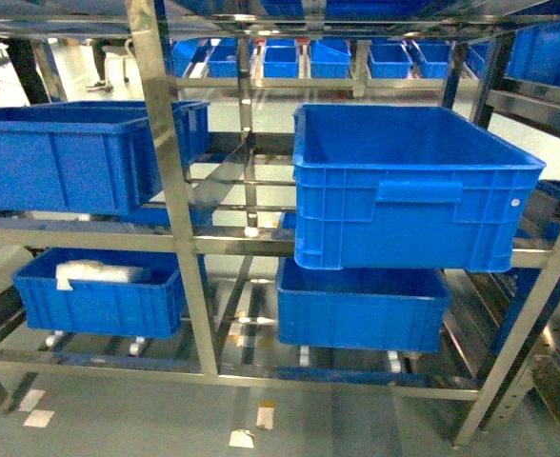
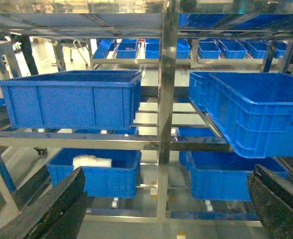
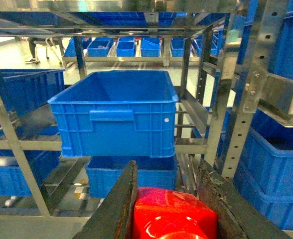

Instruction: Pick red block from blue box to shelf

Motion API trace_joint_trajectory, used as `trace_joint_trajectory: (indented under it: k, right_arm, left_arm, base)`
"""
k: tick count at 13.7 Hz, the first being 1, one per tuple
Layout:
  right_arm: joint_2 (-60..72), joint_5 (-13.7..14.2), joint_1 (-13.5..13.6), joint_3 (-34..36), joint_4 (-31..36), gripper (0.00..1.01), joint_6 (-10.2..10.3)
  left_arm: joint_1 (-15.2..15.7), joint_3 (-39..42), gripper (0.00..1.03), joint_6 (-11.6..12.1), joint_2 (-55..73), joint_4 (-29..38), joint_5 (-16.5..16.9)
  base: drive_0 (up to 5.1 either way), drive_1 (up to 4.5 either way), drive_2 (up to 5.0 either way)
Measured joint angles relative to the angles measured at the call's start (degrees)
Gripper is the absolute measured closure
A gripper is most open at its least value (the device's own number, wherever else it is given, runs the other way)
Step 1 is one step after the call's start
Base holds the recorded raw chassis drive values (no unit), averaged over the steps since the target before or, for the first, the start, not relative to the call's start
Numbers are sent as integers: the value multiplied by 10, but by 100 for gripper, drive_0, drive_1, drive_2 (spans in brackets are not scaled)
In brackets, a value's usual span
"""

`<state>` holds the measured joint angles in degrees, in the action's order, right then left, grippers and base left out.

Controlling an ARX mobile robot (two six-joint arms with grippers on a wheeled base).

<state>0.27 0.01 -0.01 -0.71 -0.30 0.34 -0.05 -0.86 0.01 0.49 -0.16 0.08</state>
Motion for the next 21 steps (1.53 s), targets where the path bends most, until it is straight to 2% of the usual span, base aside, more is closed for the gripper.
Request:
trace_joint_trajectory:
  k: [18,21]
  right_arm:
    - [0,0,0,0,0,72,0]
    - [0,0,0,0,0,72,0]
  left_arm:
    - [0,0,5,0,0,0,-2]
    - [0,0,5,0,0,0,-1]
  base:
    - [-18,400,-436]
    - [0,0,0]
